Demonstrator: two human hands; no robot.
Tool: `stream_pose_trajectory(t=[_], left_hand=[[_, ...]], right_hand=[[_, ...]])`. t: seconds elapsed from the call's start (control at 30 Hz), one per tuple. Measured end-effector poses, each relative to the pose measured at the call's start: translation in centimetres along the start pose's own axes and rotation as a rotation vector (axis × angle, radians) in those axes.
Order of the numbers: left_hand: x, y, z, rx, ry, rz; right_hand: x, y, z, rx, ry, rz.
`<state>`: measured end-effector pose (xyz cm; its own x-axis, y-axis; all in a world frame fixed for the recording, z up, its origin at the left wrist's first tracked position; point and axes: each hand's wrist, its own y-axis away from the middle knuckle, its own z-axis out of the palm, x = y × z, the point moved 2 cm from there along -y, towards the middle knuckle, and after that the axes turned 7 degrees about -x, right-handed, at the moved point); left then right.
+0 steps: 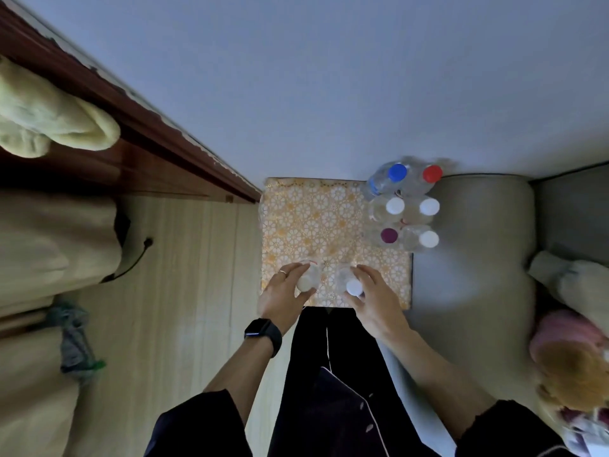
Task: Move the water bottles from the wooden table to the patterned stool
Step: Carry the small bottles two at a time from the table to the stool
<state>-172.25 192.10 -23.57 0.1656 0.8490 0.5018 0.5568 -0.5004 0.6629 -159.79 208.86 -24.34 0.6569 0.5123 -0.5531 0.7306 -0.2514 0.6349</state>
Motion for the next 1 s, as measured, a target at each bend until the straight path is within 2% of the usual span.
stream_pose_trajectory(t=[0.17,0.27,0.4,0.6,0.77,1.0], left_hand=[[0.1,0.3,-1.1,0.054,-0.166,0.117],[0.3,-0.3,-1.8,-0.026,-0.272,0.143],[1.3,-1.8,-2.2,-0.133,-0.392,0.183],[4.4,-5.3,-5.9,-0.124,-0.315,0.191],[8.0,-9.9,-8.8,-0.024,-0.295,0.309],[9.8,-16.6,-11.0,0.121,-0.154,0.288]], right_hand=[[-0.6,1.1,-1.0,0.07,0.223,0.002],[-1.2,1.2,-1.3,0.011,0.313,0.058],[-2.1,0.2,-1.7,-0.049,0.286,0.072],[-4.6,-2.6,-6.1,0.078,0.241,0.084],[-7.1,-6.6,-9.9,0.19,0.327,0.037],[-7.0,-13.9,-13.4,0.311,0.37,0.062]])
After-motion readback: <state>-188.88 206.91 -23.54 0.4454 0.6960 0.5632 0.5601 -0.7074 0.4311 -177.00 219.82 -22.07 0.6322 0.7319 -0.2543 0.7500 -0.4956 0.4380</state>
